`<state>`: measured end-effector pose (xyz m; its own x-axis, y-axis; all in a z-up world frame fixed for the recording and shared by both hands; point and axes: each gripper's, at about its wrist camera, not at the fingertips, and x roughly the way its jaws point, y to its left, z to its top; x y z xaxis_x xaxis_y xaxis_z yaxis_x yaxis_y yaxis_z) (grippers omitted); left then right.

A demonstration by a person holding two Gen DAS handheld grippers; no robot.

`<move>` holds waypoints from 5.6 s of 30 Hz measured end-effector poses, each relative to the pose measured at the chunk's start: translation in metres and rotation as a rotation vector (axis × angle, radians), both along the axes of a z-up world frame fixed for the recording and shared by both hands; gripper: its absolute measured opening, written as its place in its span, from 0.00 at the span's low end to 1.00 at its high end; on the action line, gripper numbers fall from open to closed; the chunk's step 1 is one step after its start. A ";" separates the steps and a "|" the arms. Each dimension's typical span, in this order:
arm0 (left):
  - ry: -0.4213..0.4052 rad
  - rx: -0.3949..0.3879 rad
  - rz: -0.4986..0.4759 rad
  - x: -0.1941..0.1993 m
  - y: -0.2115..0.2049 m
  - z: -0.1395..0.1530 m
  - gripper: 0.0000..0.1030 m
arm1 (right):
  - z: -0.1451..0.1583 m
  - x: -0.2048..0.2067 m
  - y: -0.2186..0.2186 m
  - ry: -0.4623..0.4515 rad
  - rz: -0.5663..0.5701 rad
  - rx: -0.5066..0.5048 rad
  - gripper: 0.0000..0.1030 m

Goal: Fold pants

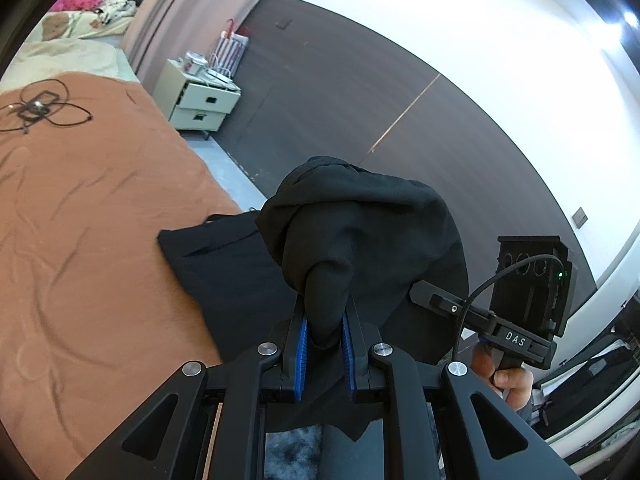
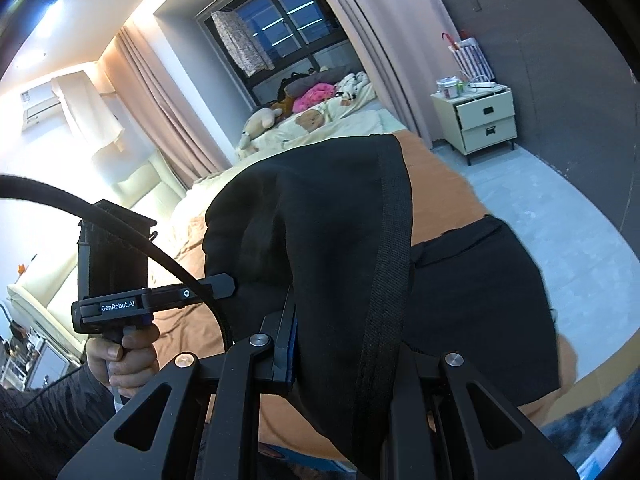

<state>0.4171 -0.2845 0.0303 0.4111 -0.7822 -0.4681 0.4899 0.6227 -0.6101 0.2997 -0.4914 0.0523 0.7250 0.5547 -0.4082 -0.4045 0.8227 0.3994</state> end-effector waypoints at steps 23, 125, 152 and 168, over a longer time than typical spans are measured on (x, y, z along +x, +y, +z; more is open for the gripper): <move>0.128 0.039 0.021 0.106 -0.043 -0.091 0.15 | -0.014 0.077 0.006 0.086 -0.022 -0.095 0.14; -0.373 0.437 0.299 -0.263 0.200 0.088 1.00 | 0.036 -0.298 0.202 0.023 -0.571 -0.243 1.00; -0.399 0.431 0.451 -0.440 0.241 0.051 1.00 | 0.001 -0.416 0.266 -0.135 -0.486 -0.235 1.00; -0.424 0.452 0.500 -0.490 0.250 0.036 1.00 | -0.030 -0.450 0.298 -0.199 -0.439 -0.218 1.00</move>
